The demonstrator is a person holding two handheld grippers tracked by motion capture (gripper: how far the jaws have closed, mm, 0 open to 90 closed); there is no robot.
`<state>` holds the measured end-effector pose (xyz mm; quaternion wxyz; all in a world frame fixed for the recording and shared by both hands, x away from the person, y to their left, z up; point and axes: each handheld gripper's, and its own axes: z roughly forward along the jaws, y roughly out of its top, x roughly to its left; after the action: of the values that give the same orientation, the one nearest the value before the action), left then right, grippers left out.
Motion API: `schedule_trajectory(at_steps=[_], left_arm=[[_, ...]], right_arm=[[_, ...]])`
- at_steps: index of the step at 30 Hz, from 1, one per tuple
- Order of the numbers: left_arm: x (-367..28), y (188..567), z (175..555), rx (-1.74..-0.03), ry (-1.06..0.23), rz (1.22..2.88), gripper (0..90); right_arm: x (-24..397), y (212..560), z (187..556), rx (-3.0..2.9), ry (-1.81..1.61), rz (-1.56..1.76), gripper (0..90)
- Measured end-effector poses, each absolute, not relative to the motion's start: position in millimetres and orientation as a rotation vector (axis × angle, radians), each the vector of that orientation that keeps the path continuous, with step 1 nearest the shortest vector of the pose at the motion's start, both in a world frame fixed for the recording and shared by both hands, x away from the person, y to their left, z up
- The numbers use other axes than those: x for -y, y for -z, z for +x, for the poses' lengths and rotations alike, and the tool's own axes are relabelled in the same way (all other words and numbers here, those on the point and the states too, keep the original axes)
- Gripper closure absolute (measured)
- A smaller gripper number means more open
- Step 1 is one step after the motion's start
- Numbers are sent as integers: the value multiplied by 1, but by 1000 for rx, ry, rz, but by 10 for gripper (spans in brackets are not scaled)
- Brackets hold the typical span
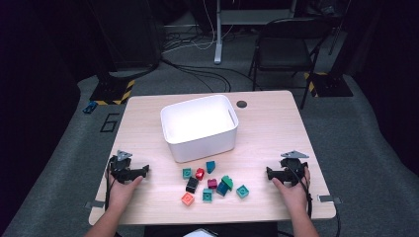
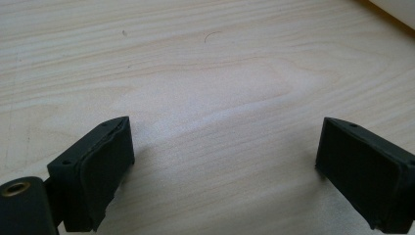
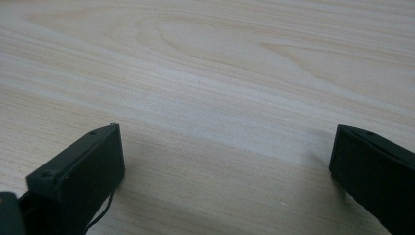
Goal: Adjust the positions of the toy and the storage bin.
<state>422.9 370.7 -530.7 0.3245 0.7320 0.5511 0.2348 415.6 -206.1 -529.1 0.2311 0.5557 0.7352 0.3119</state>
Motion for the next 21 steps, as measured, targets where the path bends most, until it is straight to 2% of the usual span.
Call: schedule_trajectory(at_steps=[14, 15, 16, 17, 21], left_arm=[[-371, 531, 423, -1441, -613, 1918, 71], [-371, 531, 423, -1439, -614, 1917, 72], [-371, 531, 423, -1439, -614, 1917, 72], [-371, 531, 423, -1439, -612, 1917, 72], [-372, 531, 422, -1423, -618, 1914, 88]], right_arm=[[206, 529, 413, -2021, -865, 1518, 30], [207, 528, 412, -2016, -874, 1512, 89], [207, 528, 412, -2016, -874, 1512, 89], [209, 528, 410, -2000, -888, 1504, 135], [209, 528, 409, -1991, -898, 1507, 149]])
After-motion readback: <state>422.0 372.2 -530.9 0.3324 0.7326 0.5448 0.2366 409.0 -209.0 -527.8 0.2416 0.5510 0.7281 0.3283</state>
